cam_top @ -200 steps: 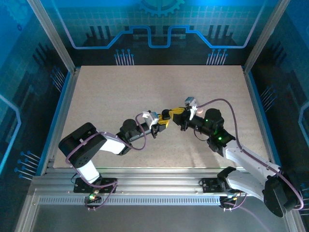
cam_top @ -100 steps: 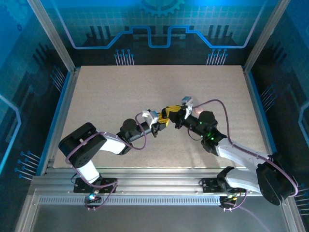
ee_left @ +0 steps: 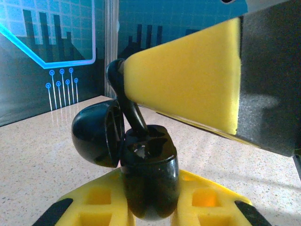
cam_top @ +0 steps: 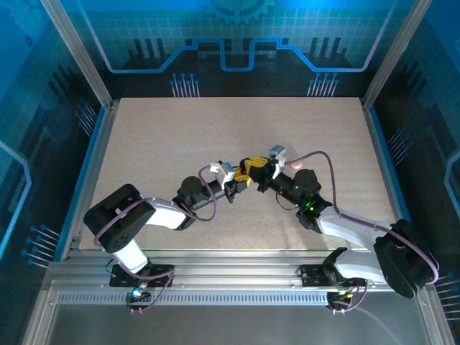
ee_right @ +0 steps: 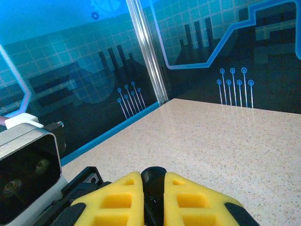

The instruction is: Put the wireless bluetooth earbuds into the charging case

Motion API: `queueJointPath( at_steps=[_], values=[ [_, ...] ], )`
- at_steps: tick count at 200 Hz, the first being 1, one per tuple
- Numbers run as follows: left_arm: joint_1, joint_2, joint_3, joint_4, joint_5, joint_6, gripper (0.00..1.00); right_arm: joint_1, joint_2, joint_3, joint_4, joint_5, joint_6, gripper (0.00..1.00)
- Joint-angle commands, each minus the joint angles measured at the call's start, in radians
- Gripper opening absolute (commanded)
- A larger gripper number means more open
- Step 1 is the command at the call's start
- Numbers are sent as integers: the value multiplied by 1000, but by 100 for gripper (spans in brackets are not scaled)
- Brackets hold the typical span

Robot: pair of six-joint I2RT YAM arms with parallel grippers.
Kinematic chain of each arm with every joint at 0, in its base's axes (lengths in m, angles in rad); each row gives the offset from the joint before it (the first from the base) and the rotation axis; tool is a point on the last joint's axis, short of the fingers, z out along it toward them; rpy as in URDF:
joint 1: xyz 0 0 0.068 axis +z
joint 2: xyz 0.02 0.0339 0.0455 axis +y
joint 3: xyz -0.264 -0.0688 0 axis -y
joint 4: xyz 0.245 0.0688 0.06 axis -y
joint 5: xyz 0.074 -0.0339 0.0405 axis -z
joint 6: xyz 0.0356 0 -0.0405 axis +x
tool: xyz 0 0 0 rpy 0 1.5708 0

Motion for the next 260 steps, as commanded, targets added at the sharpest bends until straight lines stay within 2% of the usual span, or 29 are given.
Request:
queueJointPath(
  at_steps=[1,114,211,260],
  values=[
    [-6,-40,34,51,-31,-23,12,27,16,-28,24,20,-2,13],
    [-6,-61,37,50,-63,-27,12,45,-25,-81,8,69,-19,18],
    [-6,-58,27,51,-49,-13,12,44,-63,-59,-30,92,-14,36],
    [-5,-54,17,50,-53,-1,12,37,-83,-53,-43,61,-18,46]
  ],
)
